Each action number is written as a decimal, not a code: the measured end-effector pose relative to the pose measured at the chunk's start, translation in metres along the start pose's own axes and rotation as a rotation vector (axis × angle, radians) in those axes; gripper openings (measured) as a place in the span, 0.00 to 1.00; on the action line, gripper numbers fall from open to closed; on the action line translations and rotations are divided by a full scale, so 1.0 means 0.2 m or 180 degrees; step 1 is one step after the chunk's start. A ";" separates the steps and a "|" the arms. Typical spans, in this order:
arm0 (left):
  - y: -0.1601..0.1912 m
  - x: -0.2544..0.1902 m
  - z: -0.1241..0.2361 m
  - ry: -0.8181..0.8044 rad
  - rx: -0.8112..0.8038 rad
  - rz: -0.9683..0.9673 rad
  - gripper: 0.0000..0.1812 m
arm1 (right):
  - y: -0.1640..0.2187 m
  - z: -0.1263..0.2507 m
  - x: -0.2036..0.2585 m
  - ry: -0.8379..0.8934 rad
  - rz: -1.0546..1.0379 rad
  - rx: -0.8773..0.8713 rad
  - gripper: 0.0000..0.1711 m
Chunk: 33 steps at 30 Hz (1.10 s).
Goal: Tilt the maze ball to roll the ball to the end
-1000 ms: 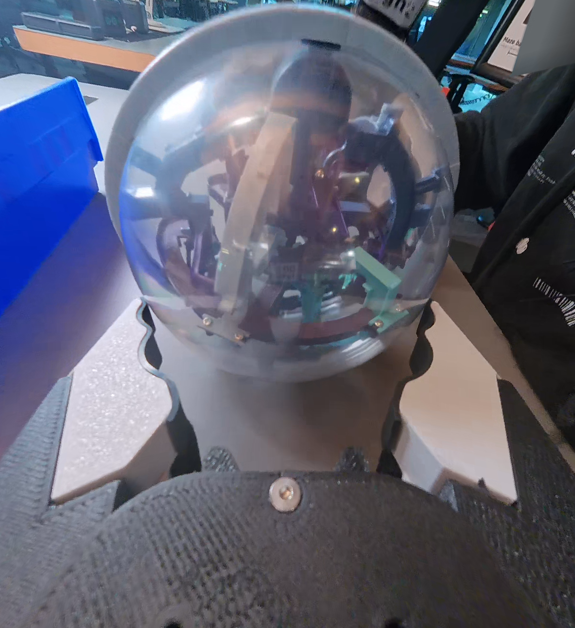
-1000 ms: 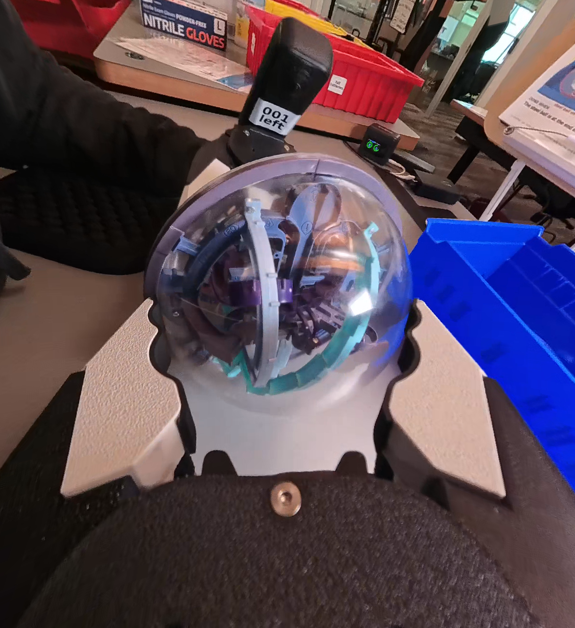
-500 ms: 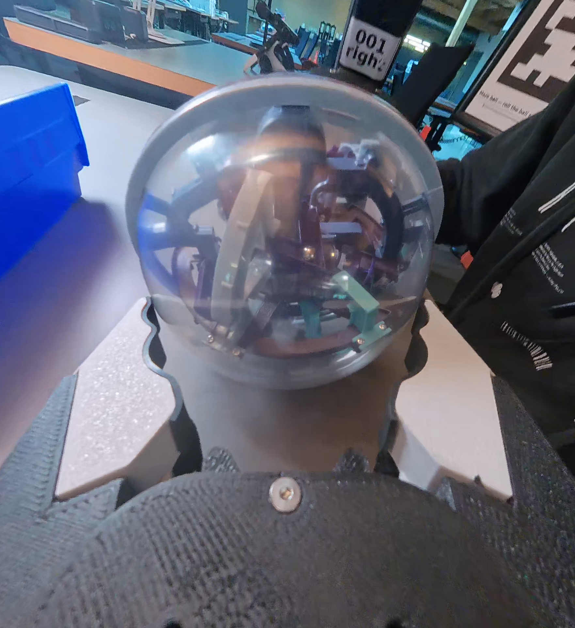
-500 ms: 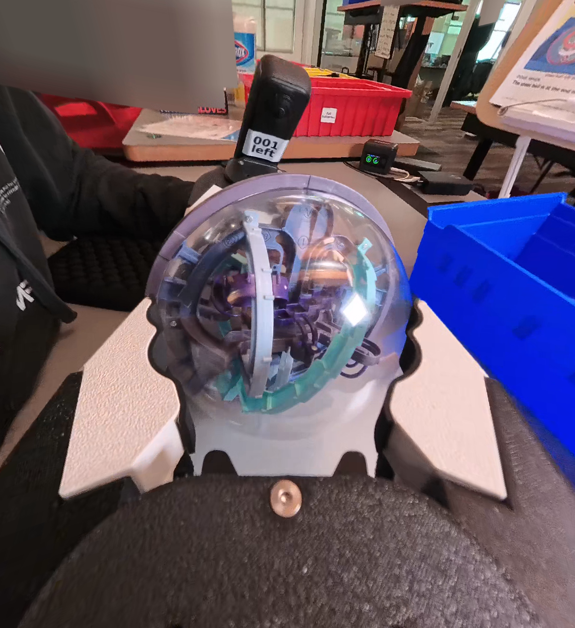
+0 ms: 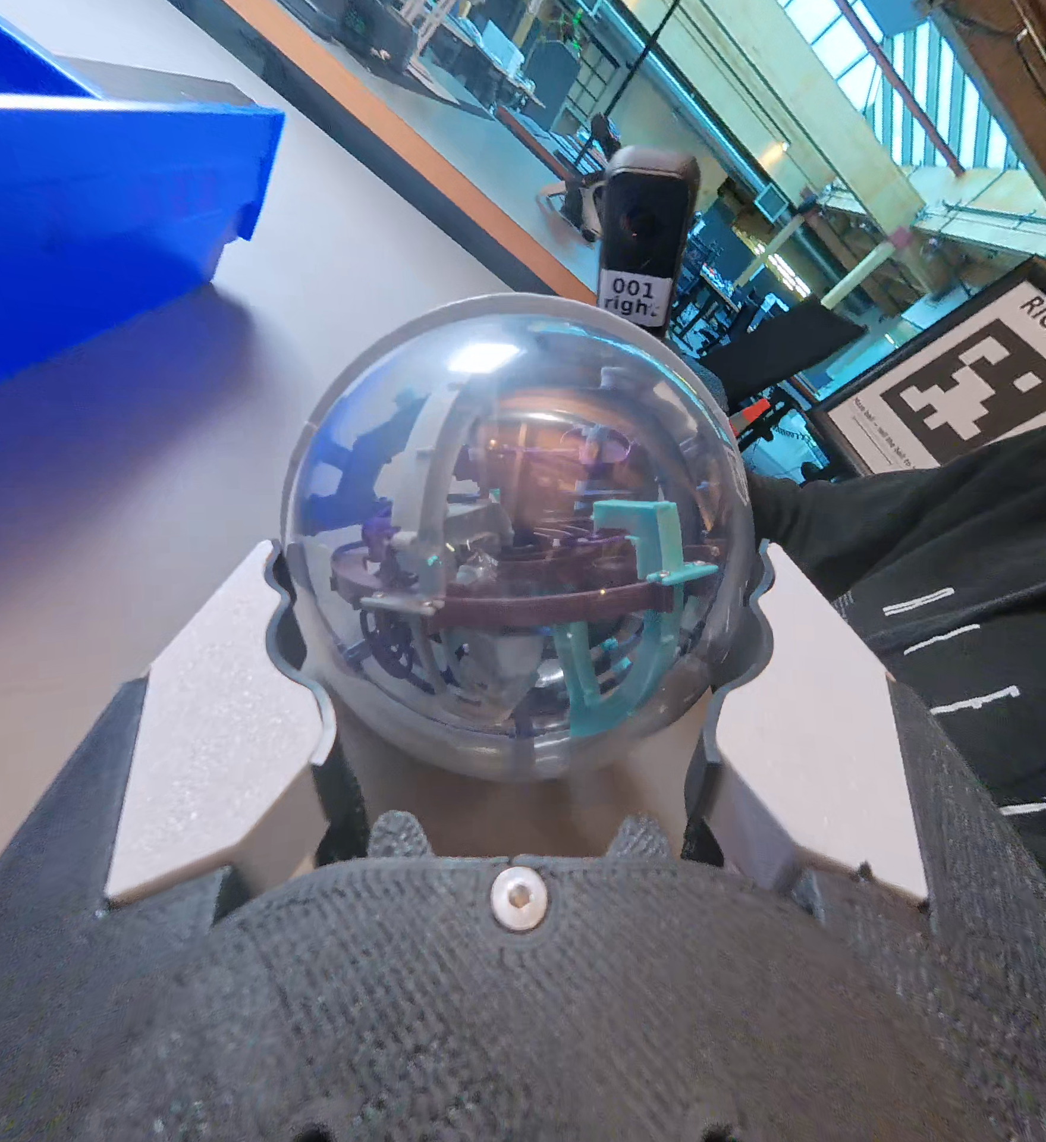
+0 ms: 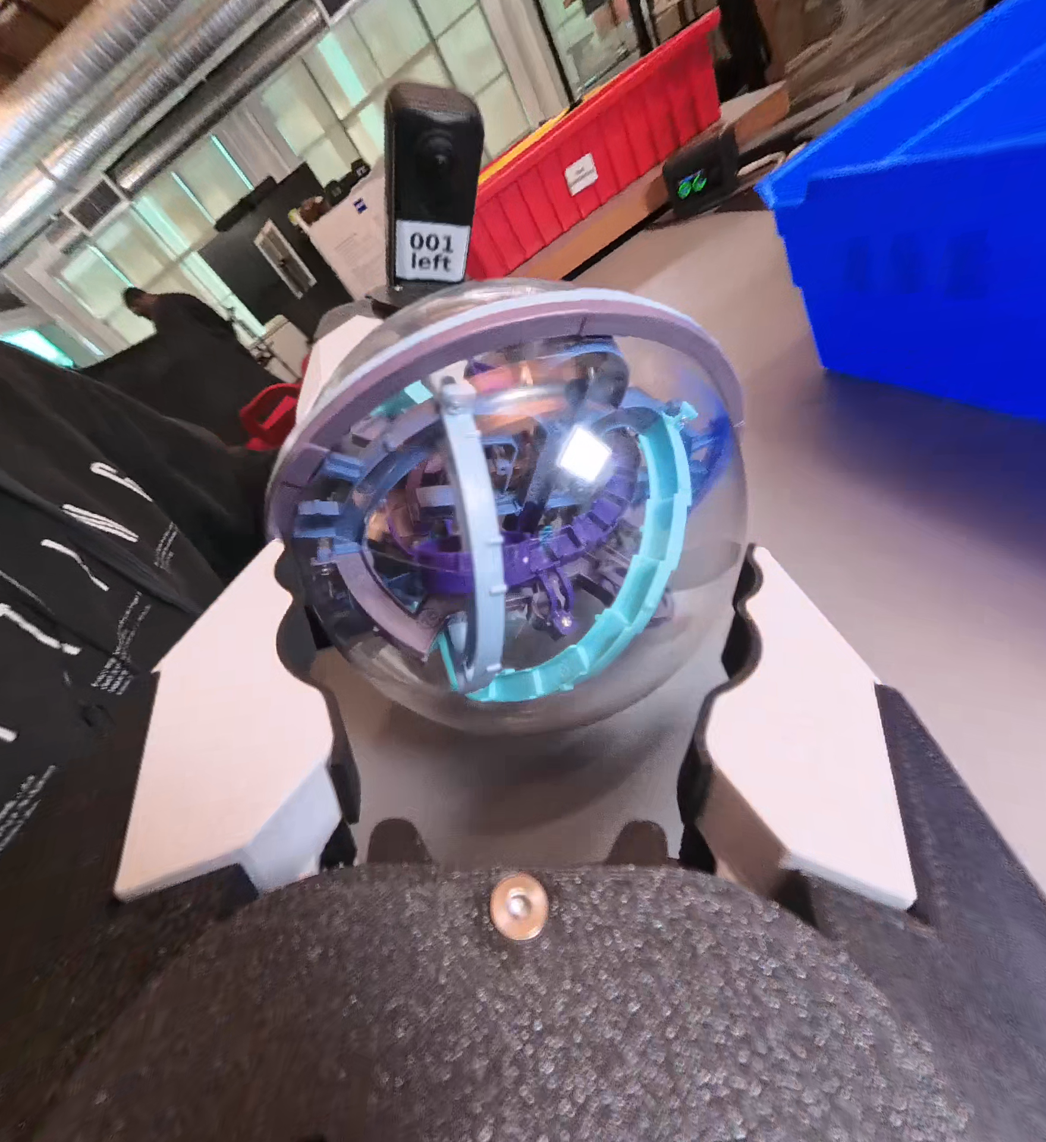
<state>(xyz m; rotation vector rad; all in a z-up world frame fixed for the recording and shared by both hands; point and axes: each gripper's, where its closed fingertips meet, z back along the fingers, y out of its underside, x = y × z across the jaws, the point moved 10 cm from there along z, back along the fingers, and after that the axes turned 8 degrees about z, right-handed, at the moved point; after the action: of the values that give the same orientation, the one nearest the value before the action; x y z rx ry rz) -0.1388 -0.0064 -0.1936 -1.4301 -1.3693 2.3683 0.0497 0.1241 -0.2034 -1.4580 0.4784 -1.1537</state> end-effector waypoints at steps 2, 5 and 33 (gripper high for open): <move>0.00 0.01 0.01 -0.0031 -0.0047 0.0007 0.77 | -0.04 0.05 0.01 0.0254 0.0253 -0.0090 0.78; 0.00 0.02 0.01 -0.0029 -0.0107 0.0096 0.77 | -0.10 0.14 0.09 0.0805 0.0802 -0.0149 0.79; -0.12 0.14 -0.07 0.0248 0.0300 -0.1633 0.81 | -0.31 -0.06 -0.06 0.0286 0.1017 0.0566 0.71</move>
<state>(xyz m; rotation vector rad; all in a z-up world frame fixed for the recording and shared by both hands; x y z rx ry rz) -0.1537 0.0293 -0.1978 -0.9833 -1.3783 1.9950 0.0157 0.1441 -0.1526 -1.1326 0.6299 -0.9812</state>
